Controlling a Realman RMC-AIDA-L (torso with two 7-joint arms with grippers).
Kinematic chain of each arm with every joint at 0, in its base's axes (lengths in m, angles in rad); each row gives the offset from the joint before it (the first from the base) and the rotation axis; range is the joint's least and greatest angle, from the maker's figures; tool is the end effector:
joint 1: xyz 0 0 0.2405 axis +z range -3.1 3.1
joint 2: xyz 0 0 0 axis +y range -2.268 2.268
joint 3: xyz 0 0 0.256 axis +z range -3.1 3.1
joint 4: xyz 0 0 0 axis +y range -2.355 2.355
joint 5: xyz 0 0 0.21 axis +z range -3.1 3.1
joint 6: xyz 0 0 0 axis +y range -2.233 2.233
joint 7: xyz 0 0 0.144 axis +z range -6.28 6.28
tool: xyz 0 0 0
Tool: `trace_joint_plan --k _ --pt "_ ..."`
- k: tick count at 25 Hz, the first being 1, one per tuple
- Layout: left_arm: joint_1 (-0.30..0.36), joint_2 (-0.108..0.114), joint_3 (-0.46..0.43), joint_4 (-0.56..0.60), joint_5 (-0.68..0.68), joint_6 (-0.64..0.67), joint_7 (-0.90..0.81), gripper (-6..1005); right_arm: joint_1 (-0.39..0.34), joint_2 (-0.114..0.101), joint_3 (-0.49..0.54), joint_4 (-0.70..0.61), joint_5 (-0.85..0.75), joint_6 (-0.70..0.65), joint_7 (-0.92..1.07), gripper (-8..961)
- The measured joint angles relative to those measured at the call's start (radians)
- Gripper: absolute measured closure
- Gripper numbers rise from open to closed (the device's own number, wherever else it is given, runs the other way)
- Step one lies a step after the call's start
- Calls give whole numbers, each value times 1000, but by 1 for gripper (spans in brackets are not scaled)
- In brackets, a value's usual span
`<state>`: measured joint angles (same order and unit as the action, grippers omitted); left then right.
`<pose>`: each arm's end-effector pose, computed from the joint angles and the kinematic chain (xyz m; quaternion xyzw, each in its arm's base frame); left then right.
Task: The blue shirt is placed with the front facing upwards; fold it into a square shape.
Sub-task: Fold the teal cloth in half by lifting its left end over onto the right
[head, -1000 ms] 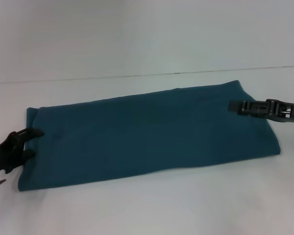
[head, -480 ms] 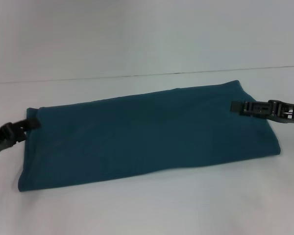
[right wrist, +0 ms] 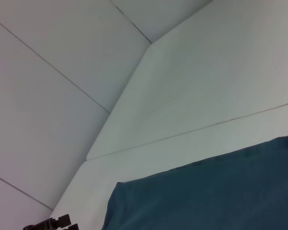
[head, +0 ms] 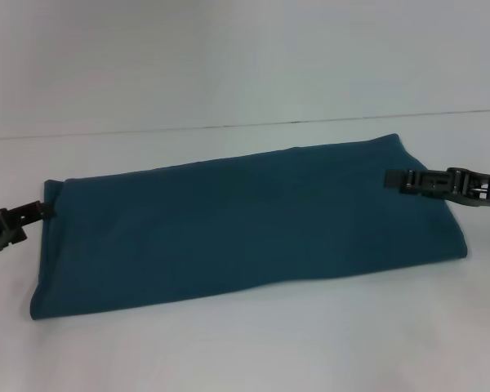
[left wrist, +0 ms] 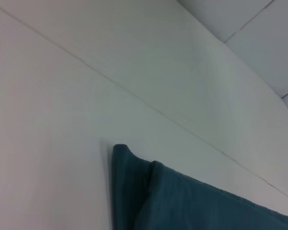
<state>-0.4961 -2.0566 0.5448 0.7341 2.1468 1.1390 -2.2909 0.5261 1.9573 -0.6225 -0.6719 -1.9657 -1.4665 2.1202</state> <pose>-0.3377 0.3649 0.0517 -0.6745 -0.6343 -0.2516 0.2818 0.2918 0.3590 0.0662 -0.7828 0.5326 0.2849 0.1498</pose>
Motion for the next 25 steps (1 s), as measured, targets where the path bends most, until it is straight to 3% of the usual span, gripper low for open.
trace_joint_plan --k 6,10,16,25 --pt "-10 -2 21 -36 17 -47 -92 161 -1 0 0 7 -2 1 1 299" --pt "-12 -11 23 -40 24 -68 -89 176 -1 0 0 9 -4 2 0 299" --pt "-11 -32 33 -41 26 -99 73 182 -2 0 0 11 -5 2 -5 299" --pt "-2 -36 35 -51 30 -140 80 182 -10 -2 0 11 -4 2 -4 299"
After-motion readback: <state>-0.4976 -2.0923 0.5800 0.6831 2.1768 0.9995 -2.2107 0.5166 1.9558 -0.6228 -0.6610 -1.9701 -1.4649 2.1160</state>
